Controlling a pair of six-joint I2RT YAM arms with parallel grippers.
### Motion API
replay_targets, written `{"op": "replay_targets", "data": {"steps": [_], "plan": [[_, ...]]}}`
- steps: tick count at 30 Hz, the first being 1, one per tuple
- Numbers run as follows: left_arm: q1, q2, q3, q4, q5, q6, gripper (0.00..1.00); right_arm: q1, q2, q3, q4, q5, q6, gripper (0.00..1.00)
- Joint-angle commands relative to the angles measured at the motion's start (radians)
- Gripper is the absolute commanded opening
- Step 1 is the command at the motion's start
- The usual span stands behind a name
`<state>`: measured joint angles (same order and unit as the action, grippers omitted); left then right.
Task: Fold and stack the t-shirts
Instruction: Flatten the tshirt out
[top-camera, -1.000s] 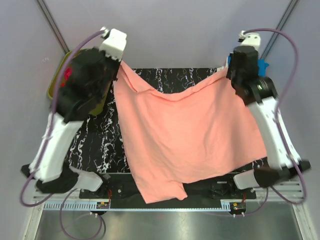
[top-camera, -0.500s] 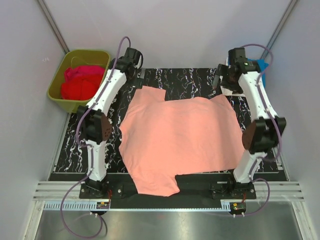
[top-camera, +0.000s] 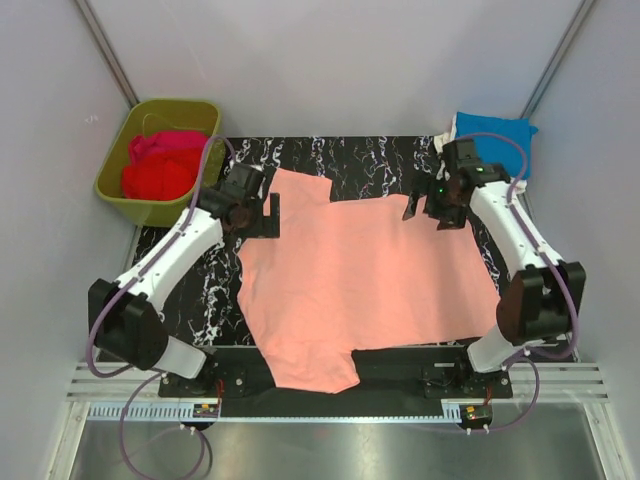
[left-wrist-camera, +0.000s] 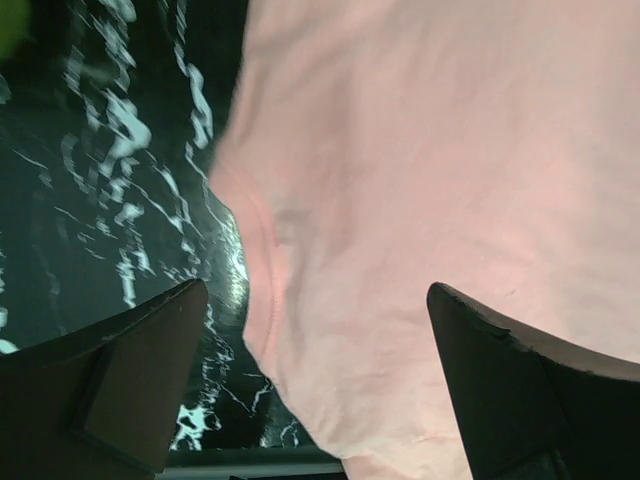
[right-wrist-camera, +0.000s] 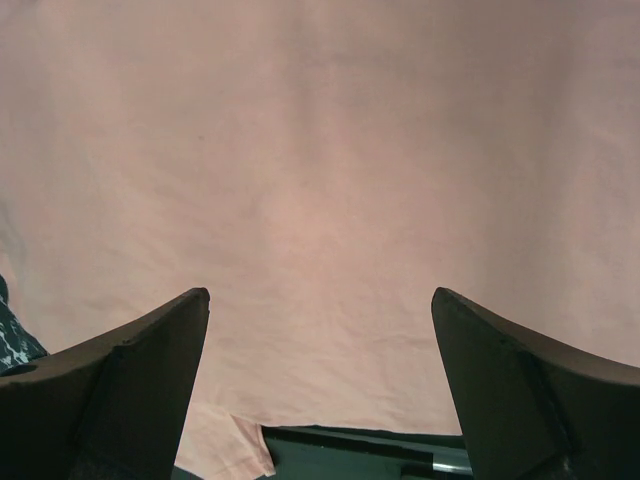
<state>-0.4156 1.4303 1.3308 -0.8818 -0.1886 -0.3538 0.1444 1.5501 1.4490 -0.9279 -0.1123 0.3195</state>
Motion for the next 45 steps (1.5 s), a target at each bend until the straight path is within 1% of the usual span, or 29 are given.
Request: {"op": "replay_targets", "data": {"steps": [1,3,5,6,8,9,12,14,15,17,20,21,23,24,26,27,28,29,30,31,33,35,36,37,40,43,44,45], "plan": [[-0.008,0.062,-0.084,0.158,0.084,-0.082,0.99,0.014,0.074,0.017,0.046,-0.046,0.007,1.00],[-0.008,0.103,-0.081,0.184,0.090,-0.086,0.99,0.014,0.125,0.054,0.032,-0.033,0.019,1.00],[-0.008,0.177,-0.067,0.217,0.104,-0.094,0.99,0.015,0.203,0.109,0.023,-0.030,0.035,1.00],[-0.008,0.233,-0.050,0.227,0.107,-0.096,0.99,0.018,0.228,0.122,0.027,-0.033,0.052,1.00],[-0.008,0.297,-0.024,0.228,0.103,-0.100,0.99,0.024,0.304,0.151,0.047,-0.036,0.058,1.00],[-0.008,0.359,-0.001,0.230,0.086,-0.100,0.99,0.024,0.362,0.160,0.052,-0.038,0.056,1.00],[0.004,0.477,0.057,0.210,0.058,-0.096,0.99,0.024,0.480,0.218,0.044,-0.036,0.049,1.00],[0.015,0.522,0.086,0.188,0.038,-0.096,0.99,0.024,0.530,0.258,0.049,-0.041,0.046,1.00],[0.035,0.560,0.105,0.185,0.031,-0.096,0.99,0.024,0.572,0.273,0.047,-0.052,0.047,1.00],[0.060,0.591,0.128,0.175,0.031,-0.097,0.99,0.024,0.611,0.324,0.046,-0.059,0.047,1.00],[0.101,0.656,0.209,0.133,0.015,-0.080,0.99,0.024,0.697,0.422,0.029,-0.073,0.049,1.00],[0.116,0.689,0.267,0.120,0.002,-0.074,0.99,0.024,0.749,0.454,0.020,-0.085,0.052,1.00],[0.132,0.731,0.335,0.075,-0.008,-0.050,0.99,0.026,0.803,0.557,-0.008,-0.098,0.058,1.00],[0.145,0.774,0.405,0.060,-0.021,-0.042,0.99,0.024,0.853,0.592,-0.015,-0.111,0.064,1.00],[0.161,0.818,0.476,0.020,-0.025,-0.017,0.99,0.024,0.907,0.709,-0.043,-0.119,0.076,1.00],[0.179,0.861,0.552,0.004,-0.022,-0.011,0.99,0.024,0.959,0.752,-0.057,-0.128,0.078,1.00],[0.187,0.883,0.591,-0.020,-0.020,0.002,0.99,0.024,0.988,0.843,-0.087,-0.133,0.084,1.00],[0.193,0.901,0.628,-0.029,-0.017,0.013,0.99,0.024,1.016,0.888,-0.104,-0.138,0.090,1.00],[0.201,0.936,0.699,-0.034,-0.009,0.027,0.99,0.023,1.059,0.931,-0.118,-0.144,0.095,1.00],[0.204,0.955,0.740,-0.058,-0.014,0.048,0.99,0.024,1.079,1.003,-0.138,-0.150,0.099,1.00],[0.210,1.005,0.854,-0.095,-0.018,0.059,0.99,0.024,1.116,1.051,-0.150,-0.170,0.113,1.00],[0.210,1.016,0.902,-0.121,-0.021,0.073,0.99,0.023,1.111,1.041,-0.141,-0.190,0.130,1.00],[0.210,1.010,0.900,-0.120,-0.028,0.076,0.99,0.024,1.087,1.012,-0.128,-0.219,0.135,1.00],[0.212,1.003,0.895,-0.114,-0.032,0.082,0.99,0.026,1.066,0.926,-0.086,-0.234,0.141,1.00],[0.218,0.973,0.895,-0.121,-0.044,0.093,0.99,0.035,0.978,0.751,0.018,-0.288,0.158,1.00],[0.218,0.926,0.920,-0.163,-0.066,0.090,0.99,0.046,0.943,0.725,-0.001,-0.296,0.142,1.00],[0.215,0.899,0.897,-0.166,-0.069,0.090,0.99,0.043,0.935,0.728,-0.012,-0.296,0.130,1.00],[0.204,0.825,0.871,-0.164,-0.084,0.090,0.99,0.046,0.911,0.731,-0.022,-0.290,0.125,1.00]]}}
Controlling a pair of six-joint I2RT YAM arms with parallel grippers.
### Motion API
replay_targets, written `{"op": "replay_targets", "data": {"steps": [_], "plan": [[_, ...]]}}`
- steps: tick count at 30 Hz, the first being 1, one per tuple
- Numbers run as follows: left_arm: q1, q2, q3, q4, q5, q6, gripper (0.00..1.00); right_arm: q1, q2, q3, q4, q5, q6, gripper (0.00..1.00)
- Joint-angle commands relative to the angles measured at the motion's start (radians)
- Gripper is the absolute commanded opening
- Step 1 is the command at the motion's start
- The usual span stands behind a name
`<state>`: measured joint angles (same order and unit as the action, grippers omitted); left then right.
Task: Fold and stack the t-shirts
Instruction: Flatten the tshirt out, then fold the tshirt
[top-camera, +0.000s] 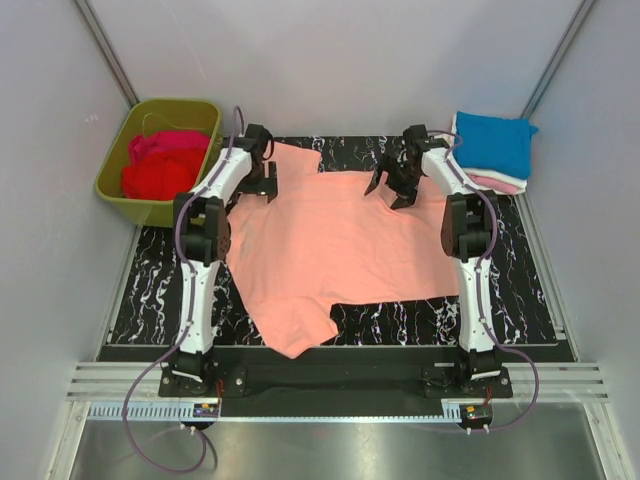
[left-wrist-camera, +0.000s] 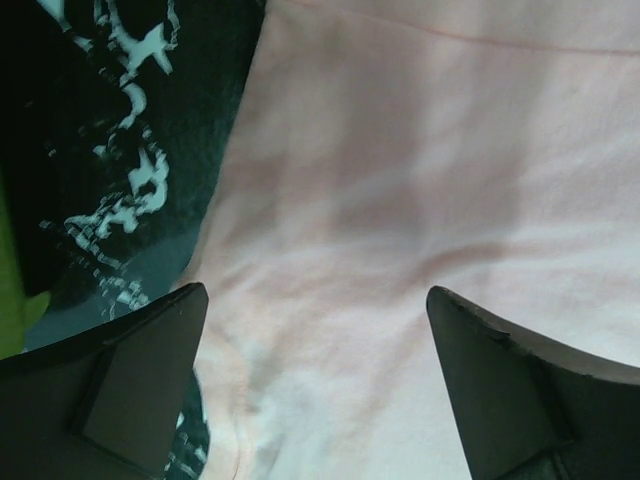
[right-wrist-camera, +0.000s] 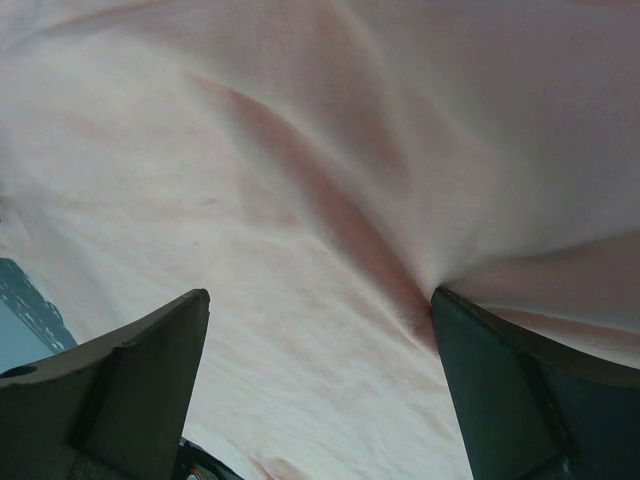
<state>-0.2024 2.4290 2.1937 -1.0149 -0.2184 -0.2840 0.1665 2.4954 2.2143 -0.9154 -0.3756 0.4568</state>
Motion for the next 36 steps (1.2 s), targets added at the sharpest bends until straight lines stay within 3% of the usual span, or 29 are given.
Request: {"op": "replay_targets", "data": {"steps": [1,4,8,11,17,22,26,36], "plan": [[-0.017,-0.221,-0.026,-0.022,-0.065,0.022,0.99,0.022,-0.052,-0.033,-0.045,-0.023,-0.015,1.00],[-0.057,-0.427,-0.222,-0.001,-0.075,0.000,0.99,0.024,-0.121,-0.007,-0.085,0.013,-0.030,1.00],[-0.146,-0.753,-0.634,0.033,-0.078,-0.067,0.99,0.024,-0.214,0.025,-0.151,0.070,-0.056,1.00],[-0.266,-0.933,-0.882,0.053,-0.020,-0.168,0.98,0.024,-0.372,-0.056,-0.140,0.105,-0.055,1.00],[-0.562,-1.194,-1.220,0.071,0.054,-0.455,0.95,0.024,-0.701,-0.471,0.018,0.107,-0.004,0.99],[-0.695,-1.404,-1.495,0.180,0.086,-0.713,0.93,0.033,-0.921,-0.850,0.177,0.064,0.032,1.00],[-0.759,-1.548,-1.635,0.265,0.119,-0.822,0.90,0.039,-1.036,-1.002,0.204,0.047,0.025,1.00],[-0.861,-1.541,-1.756,0.369,0.073,-0.984,0.86,0.038,-1.083,-1.081,0.199,0.056,-0.003,1.00]]}}
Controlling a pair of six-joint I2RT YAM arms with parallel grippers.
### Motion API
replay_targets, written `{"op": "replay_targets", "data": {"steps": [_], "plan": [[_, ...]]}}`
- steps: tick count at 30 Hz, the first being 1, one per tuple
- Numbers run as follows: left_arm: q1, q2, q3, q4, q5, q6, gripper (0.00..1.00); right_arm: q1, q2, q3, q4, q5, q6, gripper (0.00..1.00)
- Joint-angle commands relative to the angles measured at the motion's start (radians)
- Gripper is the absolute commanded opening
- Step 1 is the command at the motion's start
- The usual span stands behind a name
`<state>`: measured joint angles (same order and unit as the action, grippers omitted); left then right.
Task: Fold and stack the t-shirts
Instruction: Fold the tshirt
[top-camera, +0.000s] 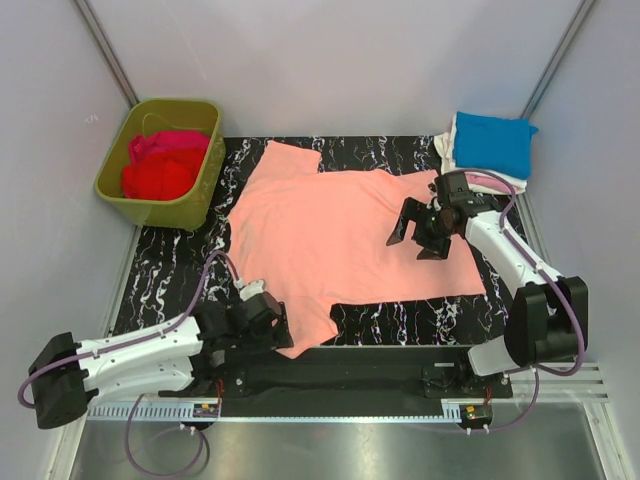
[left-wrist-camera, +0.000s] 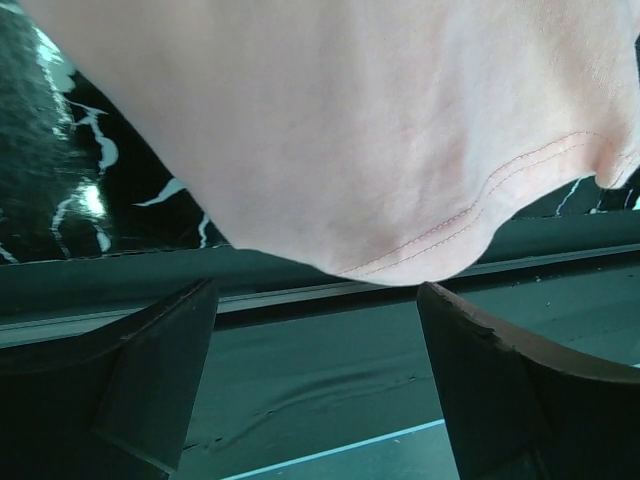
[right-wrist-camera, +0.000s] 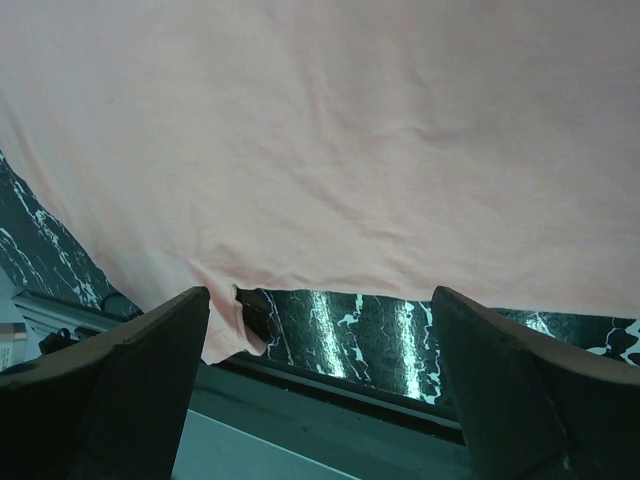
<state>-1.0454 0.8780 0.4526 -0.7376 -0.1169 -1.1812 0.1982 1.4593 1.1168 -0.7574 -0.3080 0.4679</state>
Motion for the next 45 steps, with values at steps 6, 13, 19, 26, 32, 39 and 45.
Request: {"op": "replay_targets", "data": {"steps": [6,13,19,26,32,39,45], "plan": [[-0.033,0.070,-0.094,0.208,-0.055,-0.123,0.75,0.004,-0.074,0.054,0.003,0.026,-0.054,1.00],[-0.034,0.119,-0.071,0.225,-0.122,-0.115,0.51,-0.006,-0.161,0.031,-0.019,0.131,-0.029,0.99],[-0.031,0.081,0.009,0.115,-0.236,-0.077,0.15,-0.120,-0.342,-0.119,0.012,0.193,0.130,1.00],[0.021,0.030,0.116,-0.058,-0.305,-0.017,0.00,-0.351,-0.451,-0.319,-0.010,0.161,0.202,1.00],[0.142,-0.054,0.150,-0.112,-0.277,0.072,0.00,-0.525,-0.424,-0.440,0.055,0.092,0.213,0.99],[0.243,-0.119,0.158,-0.178,-0.285,0.104,0.00,-0.569,-0.356,-0.495,0.136,0.105,0.227,0.94],[0.305,-0.122,0.155,-0.163,-0.256,0.146,0.00,-0.591,-0.338,-0.517,0.179,0.155,0.264,0.87]]}}
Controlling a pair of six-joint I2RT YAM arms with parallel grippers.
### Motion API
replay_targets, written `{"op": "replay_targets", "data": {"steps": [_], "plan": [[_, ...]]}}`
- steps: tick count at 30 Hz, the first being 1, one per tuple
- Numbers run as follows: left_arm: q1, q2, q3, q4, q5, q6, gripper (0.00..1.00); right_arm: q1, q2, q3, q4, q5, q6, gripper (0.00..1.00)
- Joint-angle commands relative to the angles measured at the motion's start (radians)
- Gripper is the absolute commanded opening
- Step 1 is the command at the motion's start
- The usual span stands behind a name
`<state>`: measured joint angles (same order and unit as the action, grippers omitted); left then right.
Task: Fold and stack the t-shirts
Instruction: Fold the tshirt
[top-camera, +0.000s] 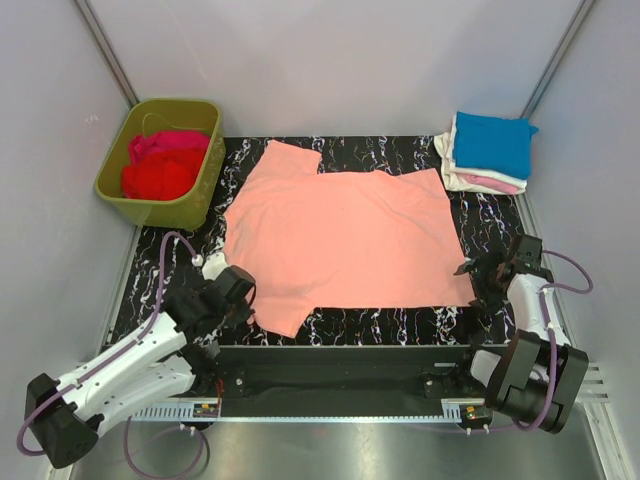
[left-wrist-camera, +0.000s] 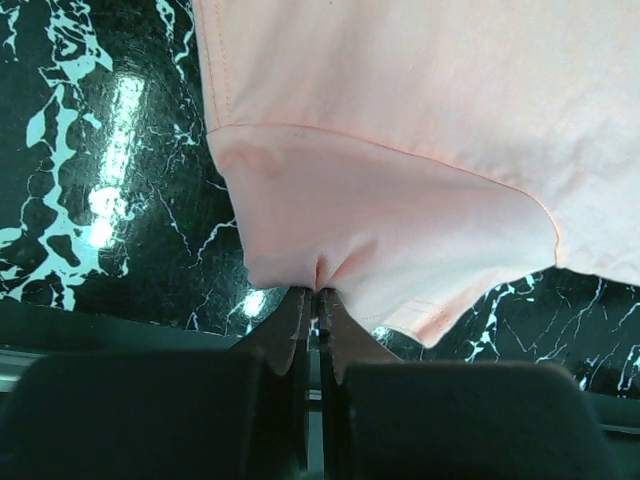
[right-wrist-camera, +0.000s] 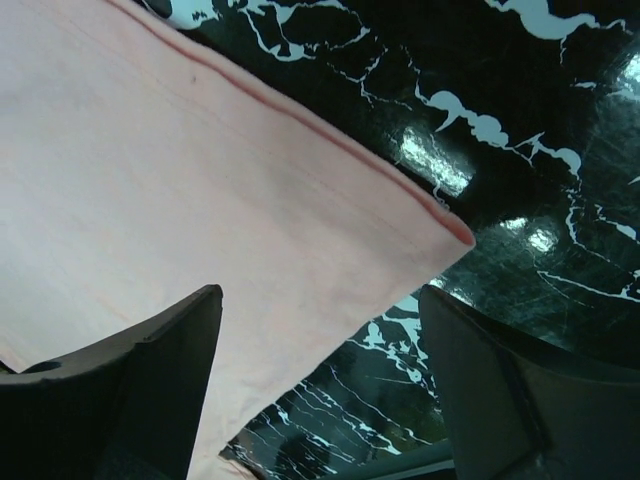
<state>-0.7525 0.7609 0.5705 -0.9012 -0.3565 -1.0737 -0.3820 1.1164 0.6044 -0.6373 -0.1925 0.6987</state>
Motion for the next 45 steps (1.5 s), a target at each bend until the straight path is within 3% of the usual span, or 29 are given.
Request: {"op": "replay_targets", "data": {"steps": [1,15,21,25,29,31,33,45], "plan": [[0.019,-0.003,0.038,0.004,-0.013,0.040,0.00,-0.012,0.008,-0.014,0.063,0.045,0.038,0.85],[0.082,0.015,0.060,0.056,0.022,0.100,0.01,-0.024,0.145,-0.066,0.146,0.090,0.110,0.69],[0.099,0.012,0.046,0.065,0.033,0.112,0.01,-0.028,0.163,-0.068,0.174,0.108,0.099,0.52],[0.099,0.014,0.054,0.059,0.034,0.113,0.01,-0.028,0.108,-0.069,0.148,0.084,0.094,0.40],[0.099,0.009,0.072,0.044,0.037,0.110,0.01,-0.026,0.004,-0.084,0.120,0.048,0.096,0.39],[0.099,0.005,0.074,0.044,0.042,0.109,0.01,-0.028,-0.030,-0.095,0.116,0.035,0.096,0.24],[0.099,0.006,0.078,0.041,0.050,0.109,0.00,-0.028,-0.032,-0.104,0.117,-0.002,0.093,0.00],[0.099,-0.031,0.196,-0.100,0.037,0.120,0.00,-0.028,-0.217,-0.051,-0.021,-0.087,0.070,0.00]]}}
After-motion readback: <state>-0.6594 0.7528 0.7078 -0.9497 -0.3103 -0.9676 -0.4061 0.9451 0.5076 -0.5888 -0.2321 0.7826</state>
